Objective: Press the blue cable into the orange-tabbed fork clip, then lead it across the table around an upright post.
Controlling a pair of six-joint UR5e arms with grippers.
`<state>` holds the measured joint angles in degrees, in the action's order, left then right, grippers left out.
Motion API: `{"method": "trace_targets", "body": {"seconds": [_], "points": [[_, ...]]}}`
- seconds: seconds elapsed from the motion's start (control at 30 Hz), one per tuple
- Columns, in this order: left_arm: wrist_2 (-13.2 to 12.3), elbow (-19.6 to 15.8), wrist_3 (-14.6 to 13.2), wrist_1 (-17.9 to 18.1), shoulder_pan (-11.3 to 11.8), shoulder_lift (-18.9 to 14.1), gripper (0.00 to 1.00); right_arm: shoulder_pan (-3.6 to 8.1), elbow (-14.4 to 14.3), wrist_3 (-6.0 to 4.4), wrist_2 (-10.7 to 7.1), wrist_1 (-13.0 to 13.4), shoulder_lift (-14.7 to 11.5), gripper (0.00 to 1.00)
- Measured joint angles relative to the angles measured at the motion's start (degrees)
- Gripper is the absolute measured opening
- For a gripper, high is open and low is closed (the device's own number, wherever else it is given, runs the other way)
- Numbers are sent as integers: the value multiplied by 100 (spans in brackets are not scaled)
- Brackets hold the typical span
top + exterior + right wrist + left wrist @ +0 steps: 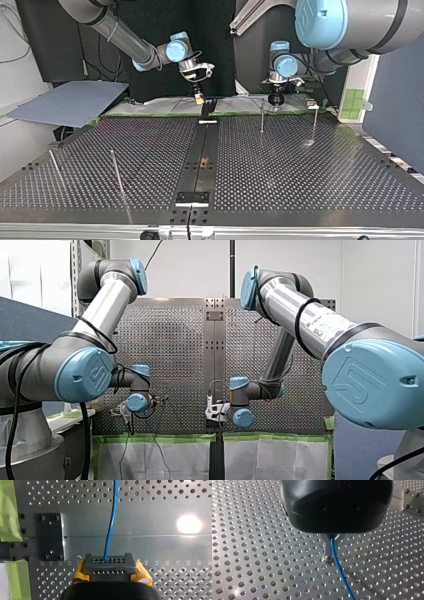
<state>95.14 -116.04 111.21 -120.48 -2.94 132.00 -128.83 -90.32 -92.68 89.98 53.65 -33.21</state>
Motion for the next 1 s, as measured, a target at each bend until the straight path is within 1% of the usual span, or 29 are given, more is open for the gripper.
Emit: {"method": "trace_targets", "body": {"seconds": [0.1,0.2,0.4,0.57,0.77,1.0], "points": [[-26,3,1,-14,20,3,0,18,13,-12,-3,-17,1,0],[-58,48,-11,-63,29,61,0,26,43,-15,3,-88,5,0],[-114,205,-52,-131,54,322,0,35,119,0,18,-224,12,0],[-215,320,86,-97,86,385,0,50,173,-1,22,-253,17,0],[-338,461,285,-93,145,389,0,81,324,-6,29,-360,18,0],[-360,494,341,-92,222,391,0,183,497,-21,40,-469,19,0]]}}
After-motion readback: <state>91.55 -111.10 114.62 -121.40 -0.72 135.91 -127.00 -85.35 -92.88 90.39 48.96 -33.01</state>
